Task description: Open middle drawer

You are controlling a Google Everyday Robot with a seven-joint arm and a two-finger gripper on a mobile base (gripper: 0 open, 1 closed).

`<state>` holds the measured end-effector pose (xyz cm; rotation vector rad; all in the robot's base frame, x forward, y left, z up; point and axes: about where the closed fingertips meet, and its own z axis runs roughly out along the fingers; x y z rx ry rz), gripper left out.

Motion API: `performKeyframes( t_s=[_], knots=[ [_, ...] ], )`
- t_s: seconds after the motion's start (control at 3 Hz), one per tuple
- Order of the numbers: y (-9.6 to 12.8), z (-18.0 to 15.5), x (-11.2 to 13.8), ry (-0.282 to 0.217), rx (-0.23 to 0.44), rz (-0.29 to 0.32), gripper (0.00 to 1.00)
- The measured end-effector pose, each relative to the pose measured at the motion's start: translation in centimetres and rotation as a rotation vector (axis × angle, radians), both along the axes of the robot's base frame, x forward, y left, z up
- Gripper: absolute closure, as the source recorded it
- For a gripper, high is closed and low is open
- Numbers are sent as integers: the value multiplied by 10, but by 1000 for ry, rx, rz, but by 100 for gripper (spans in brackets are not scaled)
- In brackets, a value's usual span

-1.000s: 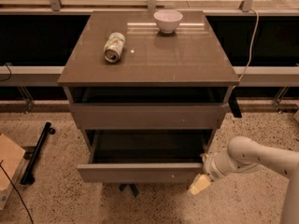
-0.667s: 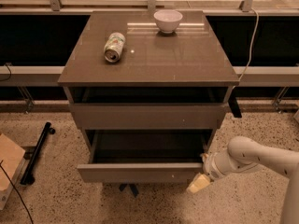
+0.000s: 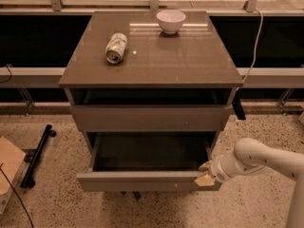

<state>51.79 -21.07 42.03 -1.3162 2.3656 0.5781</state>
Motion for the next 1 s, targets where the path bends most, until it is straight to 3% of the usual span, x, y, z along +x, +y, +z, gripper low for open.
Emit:
performKeyframes(
  t_s=[0.33,0.67,1.0],
  knots=[
    [0,1,0,0,0,0,93],
    [0,1,0,0,0,0,100],
    [10,-4,-26,62,-28,80,100]
  ],
)
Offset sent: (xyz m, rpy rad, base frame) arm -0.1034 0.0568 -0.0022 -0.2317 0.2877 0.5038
